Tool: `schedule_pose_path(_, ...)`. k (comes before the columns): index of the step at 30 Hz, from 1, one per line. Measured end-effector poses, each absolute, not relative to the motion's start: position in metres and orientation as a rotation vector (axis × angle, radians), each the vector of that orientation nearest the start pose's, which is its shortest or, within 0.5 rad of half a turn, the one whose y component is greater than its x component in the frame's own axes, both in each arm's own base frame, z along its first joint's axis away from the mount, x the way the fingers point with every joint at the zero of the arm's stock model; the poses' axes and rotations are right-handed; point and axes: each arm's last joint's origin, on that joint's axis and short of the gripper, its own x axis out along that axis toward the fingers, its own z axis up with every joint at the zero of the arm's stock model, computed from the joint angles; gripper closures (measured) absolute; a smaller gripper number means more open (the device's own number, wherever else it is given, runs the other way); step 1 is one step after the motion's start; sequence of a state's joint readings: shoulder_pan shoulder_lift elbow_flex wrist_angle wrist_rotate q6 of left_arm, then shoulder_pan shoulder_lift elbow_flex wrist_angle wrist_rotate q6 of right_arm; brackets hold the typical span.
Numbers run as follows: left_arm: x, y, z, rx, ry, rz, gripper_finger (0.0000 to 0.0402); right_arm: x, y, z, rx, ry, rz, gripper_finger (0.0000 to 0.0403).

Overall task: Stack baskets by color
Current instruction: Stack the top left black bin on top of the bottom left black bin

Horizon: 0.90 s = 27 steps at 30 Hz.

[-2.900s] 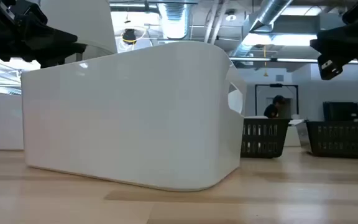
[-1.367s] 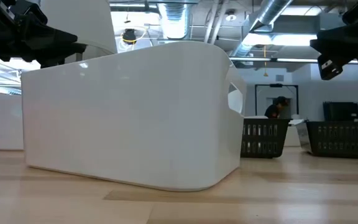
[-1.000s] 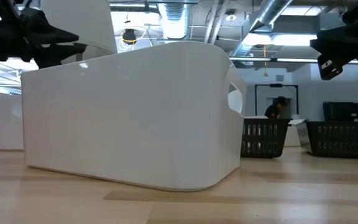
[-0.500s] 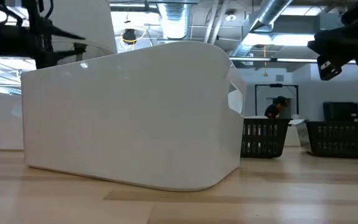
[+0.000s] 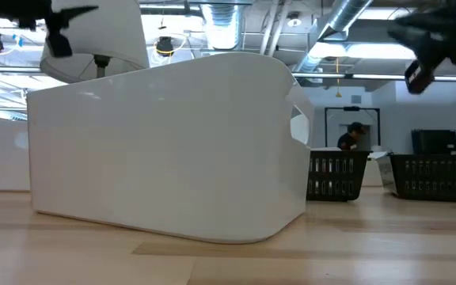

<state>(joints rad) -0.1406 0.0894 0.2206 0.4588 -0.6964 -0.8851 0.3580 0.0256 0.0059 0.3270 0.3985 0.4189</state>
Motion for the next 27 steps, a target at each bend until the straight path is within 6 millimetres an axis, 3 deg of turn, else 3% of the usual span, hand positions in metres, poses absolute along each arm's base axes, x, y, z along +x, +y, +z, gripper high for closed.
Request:
schedule_pose_path(3,0.073,0.008,0.292,-1.044,-0.750,0.282,0.0306,0.086,0.017,0.207,0.584,-0.441,-0.003,0.0301)
schedule_pose_path(9,0.099,0.005,0.333,-0.942,-0.603,0.387,0.0306,0.074,0.008,0.227,0.655,-0.698,-0.018,0.0301)
schedule_pose_path(15,0.127,-0.001,0.367,-0.882,-0.410,0.380,0.0286,0.063,0.003,0.247,0.680,-0.820,-0.025,0.0301)
schedule_pose_path(21,0.153,-0.009,0.406,-0.761,-0.190,0.251,0.0209,0.062,0.000,0.258,0.659,-0.799,-0.121,0.0293)
schedule_pose_path(27,0.179,-0.016,0.427,-0.589,0.101,0.243,0.0137,0.069,-0.001,0.254,0.639,-0.584,-0.263,0.0234)
